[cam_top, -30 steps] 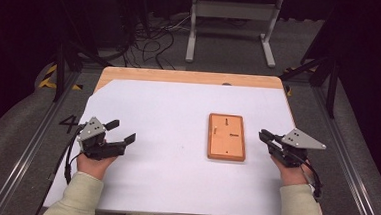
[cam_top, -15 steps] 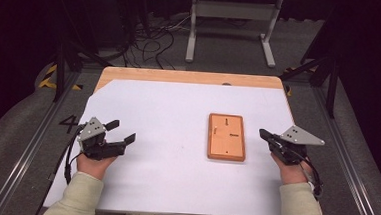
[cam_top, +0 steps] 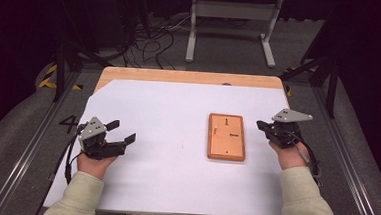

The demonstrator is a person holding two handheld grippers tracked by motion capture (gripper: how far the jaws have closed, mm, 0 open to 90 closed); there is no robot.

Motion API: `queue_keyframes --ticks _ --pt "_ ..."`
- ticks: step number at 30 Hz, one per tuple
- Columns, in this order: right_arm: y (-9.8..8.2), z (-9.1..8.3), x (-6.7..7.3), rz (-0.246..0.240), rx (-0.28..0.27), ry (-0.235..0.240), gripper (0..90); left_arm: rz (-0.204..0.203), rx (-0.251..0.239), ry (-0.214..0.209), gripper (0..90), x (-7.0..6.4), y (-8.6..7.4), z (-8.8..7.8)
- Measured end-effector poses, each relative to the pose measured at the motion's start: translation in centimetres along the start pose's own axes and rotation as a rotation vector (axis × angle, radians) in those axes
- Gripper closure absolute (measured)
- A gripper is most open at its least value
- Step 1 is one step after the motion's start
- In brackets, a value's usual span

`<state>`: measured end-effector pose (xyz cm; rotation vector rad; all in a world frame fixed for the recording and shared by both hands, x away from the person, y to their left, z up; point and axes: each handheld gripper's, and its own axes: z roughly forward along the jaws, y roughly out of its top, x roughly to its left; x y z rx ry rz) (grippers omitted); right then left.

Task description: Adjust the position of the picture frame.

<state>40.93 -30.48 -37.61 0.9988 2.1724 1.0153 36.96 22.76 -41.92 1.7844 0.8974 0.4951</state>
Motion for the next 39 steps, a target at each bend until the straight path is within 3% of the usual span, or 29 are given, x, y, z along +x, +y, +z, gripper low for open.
queue_keyframes --ticks 10,22,28,32,36,39 --pt "0.9 2.8 -1.4 0.029 0.105 -0.005 90.0 0.001 0.012 0.002 20.8 0.1 -0.1 0.1" --pt "-0.2 6.6 -1.9 0.068 0.204 -0.003 90.0 0.007 0.021 0.008 20.8 0.0 -0.4 -0.2" --pt "-0.8 7.9 -2.0 0.076 0.236 0.002 90.0 -0.004 0.026 0.024 20.8 0.3 -0.7 -0.7" --pt "-1.0 8.6 -2.0 0.076 0.247 0.003 90.0 -0.028 0.011 0.000 21.0 0.4 -1.0 -1.0" --pt "-1.1 9.2 -2.0 0.111 0.246 -0.007 90.0 -0.043 0.014 0.010 22.5 0.5 -1.1 -1.2" --pt "-1.1 9.6 -2.0 0.103 0.259 -0.005 90.0 -0.049 0.015 0.010 23.3 0.6 -1.1 -1.3"
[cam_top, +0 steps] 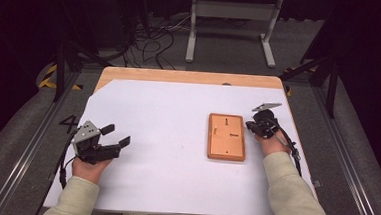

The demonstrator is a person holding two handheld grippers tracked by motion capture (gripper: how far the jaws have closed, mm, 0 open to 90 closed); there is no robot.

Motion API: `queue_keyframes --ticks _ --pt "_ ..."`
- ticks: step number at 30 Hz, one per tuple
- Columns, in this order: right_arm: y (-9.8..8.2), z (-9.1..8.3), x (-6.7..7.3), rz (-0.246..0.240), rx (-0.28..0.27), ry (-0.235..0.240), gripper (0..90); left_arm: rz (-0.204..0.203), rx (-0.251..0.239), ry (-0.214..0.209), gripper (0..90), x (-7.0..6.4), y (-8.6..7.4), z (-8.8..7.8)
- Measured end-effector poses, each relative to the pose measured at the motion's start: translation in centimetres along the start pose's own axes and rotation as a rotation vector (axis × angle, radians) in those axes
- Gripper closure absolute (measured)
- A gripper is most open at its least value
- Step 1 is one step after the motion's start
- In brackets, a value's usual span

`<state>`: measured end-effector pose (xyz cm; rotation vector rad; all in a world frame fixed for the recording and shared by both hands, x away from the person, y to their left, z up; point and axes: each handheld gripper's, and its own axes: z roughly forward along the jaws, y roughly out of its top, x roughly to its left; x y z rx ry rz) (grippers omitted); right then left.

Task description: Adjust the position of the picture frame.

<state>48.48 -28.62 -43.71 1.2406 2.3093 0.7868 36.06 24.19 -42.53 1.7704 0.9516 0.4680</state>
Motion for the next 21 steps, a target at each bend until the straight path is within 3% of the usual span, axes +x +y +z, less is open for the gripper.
queue_keyframes --ticks 21 --pt "0.51 0.53 0.73 -0.006 0.022 -0.025 90.0 0.014 0.018 0.006 23.0 -0.14 -0.01 0.34"
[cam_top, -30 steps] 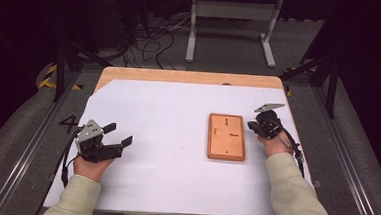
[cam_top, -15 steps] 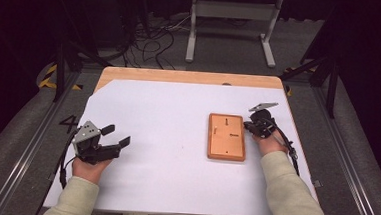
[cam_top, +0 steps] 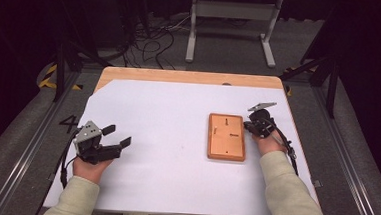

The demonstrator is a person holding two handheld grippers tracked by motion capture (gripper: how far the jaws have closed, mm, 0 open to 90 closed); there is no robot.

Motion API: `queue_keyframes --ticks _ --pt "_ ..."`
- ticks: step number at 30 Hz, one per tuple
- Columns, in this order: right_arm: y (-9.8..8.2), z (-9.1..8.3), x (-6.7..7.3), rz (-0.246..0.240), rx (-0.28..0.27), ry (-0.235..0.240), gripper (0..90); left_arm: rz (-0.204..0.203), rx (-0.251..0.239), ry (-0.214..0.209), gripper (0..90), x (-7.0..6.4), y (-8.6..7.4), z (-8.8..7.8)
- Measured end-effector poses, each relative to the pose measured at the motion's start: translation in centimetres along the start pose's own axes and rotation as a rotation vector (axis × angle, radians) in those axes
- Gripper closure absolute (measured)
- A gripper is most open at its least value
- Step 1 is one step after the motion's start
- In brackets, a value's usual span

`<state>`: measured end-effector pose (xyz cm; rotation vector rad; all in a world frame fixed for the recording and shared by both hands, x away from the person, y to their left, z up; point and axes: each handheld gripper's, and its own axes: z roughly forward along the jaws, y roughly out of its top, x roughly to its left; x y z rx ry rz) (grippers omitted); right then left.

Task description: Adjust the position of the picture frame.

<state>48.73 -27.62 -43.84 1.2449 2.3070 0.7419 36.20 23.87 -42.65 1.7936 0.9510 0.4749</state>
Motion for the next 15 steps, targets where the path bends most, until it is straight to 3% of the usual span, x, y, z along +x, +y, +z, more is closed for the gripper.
queue_keyframes --ticks 8,15 --pt "0.7 0.4 1.0 -0.026 -0.018 0.034 90.0 0.003 0.006 -0.006 22.9 0.0 0.0 0.1" --pt "1.8 0.6 2.4 -0.108 -0.059 0.045 90.0 0.006 0.006 -0.009 22.9 0.0 0.0 0.1"
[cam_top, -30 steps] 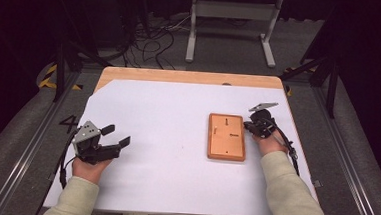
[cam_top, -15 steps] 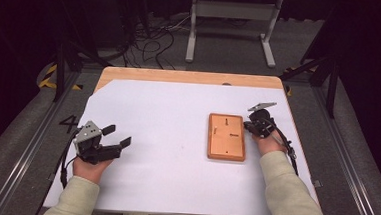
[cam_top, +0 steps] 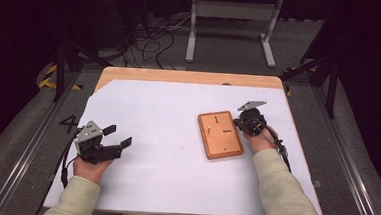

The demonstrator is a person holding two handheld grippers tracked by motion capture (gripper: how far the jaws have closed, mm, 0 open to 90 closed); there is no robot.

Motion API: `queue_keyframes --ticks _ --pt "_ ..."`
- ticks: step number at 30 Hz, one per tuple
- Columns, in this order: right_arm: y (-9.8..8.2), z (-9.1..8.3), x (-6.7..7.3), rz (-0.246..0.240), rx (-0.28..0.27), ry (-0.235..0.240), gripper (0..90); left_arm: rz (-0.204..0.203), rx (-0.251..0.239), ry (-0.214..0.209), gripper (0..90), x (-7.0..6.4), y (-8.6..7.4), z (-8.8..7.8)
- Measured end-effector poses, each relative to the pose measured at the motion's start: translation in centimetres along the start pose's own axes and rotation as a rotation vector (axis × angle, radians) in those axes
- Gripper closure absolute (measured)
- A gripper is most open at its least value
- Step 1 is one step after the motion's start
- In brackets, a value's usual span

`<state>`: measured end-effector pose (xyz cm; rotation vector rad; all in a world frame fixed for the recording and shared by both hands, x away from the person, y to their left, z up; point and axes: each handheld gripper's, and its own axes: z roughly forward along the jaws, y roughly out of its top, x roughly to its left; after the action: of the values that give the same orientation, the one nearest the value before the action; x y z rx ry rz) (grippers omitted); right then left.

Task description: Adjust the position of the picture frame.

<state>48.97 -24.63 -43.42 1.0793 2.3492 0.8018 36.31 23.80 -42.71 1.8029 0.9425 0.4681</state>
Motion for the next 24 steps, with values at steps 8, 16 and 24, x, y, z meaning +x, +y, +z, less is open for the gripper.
queue_keyframes --ticks 8,16,24 --pt "0.7 0.4 0.4 0.020 0.015 0.036 90.0 0.000 0.005 -0.002 22.8 -0.1 0.0 0.2" --pt "1.6 1.1 2.6 -0.052 0.018 0.140 90.0 0.001 0.006 -0.006 22.8 -0.2 0.0 0.3" --pt "2.3 1.6 5.4 -0.134 0.028 0.231 90.0 0.002 0.011 -0.007 23.4 -0.1 0.0 0.3"
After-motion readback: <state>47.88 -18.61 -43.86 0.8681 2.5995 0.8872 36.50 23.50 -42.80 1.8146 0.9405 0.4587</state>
